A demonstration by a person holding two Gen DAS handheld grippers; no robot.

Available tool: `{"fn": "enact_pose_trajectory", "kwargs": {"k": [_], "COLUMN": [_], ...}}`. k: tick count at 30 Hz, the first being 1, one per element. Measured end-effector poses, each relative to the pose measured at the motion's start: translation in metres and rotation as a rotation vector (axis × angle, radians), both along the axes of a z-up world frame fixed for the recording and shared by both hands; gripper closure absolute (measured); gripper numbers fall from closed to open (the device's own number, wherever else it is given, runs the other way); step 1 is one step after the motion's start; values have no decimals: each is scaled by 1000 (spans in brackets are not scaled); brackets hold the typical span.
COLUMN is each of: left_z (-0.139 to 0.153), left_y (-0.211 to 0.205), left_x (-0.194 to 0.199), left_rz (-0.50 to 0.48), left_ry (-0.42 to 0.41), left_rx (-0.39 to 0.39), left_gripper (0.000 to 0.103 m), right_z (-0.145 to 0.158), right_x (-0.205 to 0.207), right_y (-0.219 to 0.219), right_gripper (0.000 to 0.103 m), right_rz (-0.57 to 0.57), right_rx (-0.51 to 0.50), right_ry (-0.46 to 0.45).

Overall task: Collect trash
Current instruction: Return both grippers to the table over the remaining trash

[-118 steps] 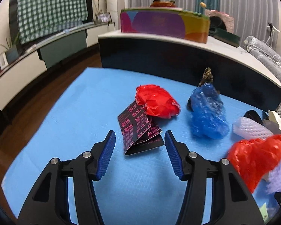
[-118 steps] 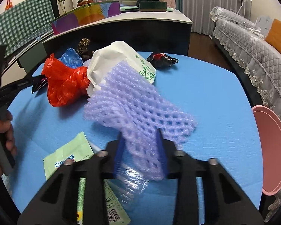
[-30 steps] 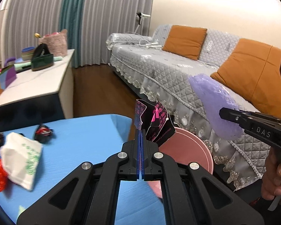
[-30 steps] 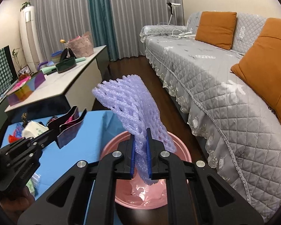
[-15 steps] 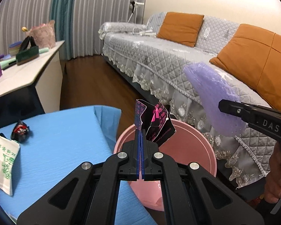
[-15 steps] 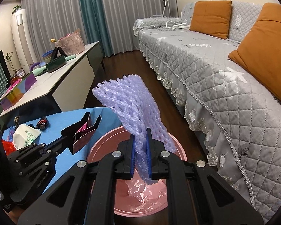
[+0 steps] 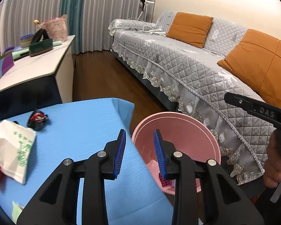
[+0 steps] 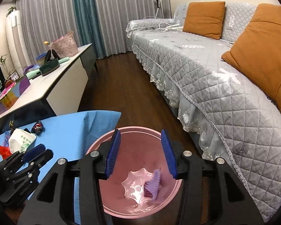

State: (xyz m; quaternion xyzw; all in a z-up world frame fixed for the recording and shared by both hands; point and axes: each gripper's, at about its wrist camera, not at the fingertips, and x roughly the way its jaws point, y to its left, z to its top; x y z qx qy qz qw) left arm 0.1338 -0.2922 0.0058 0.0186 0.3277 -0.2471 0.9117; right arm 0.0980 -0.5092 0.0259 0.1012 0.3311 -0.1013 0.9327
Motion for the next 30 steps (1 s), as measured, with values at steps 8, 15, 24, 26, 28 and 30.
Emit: {"fn": "enact_pose_trajectory", "kwargs": {"k": [8,15,24,26,28,30], "left_z": [23,39,53,52,49,44], "left_y": [43,94,184,206,227,243], "left_x": [-25,-41,-47,-46,-48,-49], "left_rz": [29,80,190,231,276,324], "left_ry": [-47,-80,-110,-103,-91,-87], "left_rx": [-10,-9,65,76,62,53], "left_gripper": [72,72,72,72,72,72], "right_z": [17,34,37,32,25,15], "right_x": [-8,-14,3,9,14,22], "right_y": [33,80,154,174,192,216], "right_gripper": [57,69,71,71,71,71], "right_rz": [42,119,301,343,384,431], "right_rx": [-4,-12,105,123,132,136], "right_ry": [-54,-138,-137,-128,-120,-101]}}
